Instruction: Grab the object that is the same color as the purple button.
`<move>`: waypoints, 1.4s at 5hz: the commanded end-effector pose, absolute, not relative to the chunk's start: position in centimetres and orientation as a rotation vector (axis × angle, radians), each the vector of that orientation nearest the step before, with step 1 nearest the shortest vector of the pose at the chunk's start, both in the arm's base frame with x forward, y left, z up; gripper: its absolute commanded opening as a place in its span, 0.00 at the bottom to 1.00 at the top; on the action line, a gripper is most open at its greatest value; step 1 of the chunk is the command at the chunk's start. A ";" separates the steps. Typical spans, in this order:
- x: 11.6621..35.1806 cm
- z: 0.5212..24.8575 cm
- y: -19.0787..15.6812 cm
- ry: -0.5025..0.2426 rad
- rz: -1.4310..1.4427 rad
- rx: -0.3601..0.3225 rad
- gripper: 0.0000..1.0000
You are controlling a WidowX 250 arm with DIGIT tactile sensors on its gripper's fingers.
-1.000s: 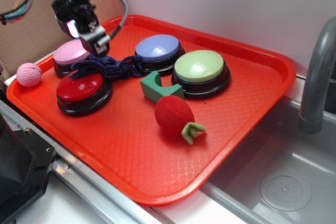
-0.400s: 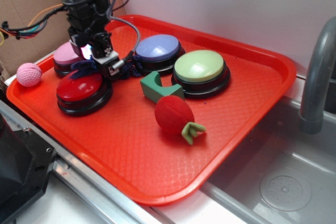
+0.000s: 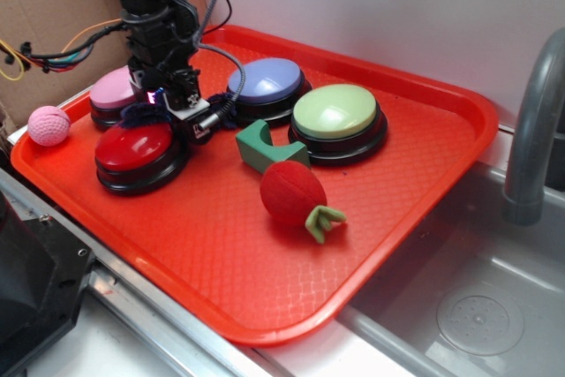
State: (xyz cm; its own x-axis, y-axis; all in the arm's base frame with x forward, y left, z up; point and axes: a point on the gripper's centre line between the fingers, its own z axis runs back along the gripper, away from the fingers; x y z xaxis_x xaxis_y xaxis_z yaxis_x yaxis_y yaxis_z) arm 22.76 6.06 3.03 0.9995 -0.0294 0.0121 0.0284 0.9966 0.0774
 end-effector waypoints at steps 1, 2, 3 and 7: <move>23.7 4.6 6.0 -0.039 -0.035 0.119 0.00; 23.8 5.2 6.2 -0.051 -0.015 0.123 0.00; 24.1 5.8 6.6 -0.061 -0.006 0.150 0.00; 25.0 15.0 7.4 -0.165 0.105 0.123 0.00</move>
